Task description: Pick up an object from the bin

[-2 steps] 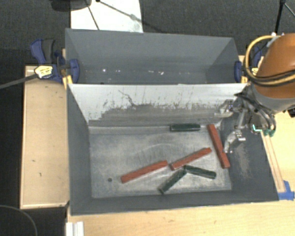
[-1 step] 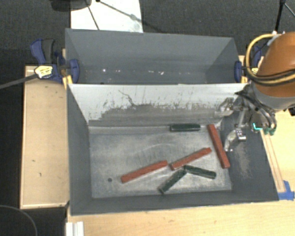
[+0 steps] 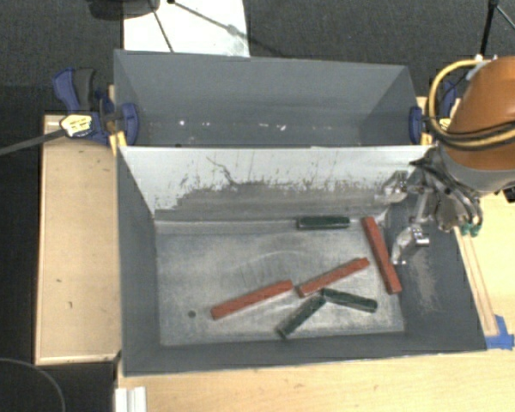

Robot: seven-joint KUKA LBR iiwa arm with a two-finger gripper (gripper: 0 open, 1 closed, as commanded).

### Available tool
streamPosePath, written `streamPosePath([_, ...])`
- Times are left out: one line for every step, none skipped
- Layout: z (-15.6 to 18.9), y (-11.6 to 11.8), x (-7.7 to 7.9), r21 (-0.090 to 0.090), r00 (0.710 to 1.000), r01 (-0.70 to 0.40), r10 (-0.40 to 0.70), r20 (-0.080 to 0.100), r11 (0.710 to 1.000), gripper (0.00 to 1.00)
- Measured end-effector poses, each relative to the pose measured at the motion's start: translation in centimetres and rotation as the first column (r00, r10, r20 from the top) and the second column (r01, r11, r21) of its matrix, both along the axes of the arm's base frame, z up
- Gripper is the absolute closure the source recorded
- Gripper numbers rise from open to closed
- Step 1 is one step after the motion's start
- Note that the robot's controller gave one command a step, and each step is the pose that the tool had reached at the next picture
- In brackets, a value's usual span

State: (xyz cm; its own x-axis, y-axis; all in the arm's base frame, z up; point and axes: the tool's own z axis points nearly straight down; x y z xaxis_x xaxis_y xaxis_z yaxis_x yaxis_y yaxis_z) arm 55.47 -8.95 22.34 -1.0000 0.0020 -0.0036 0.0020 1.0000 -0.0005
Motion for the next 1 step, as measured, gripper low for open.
streamPosePath([-3.53,-0.02,0.01,0.002,0.983,-0.183,0.183,-0.005,0.983,0.00])
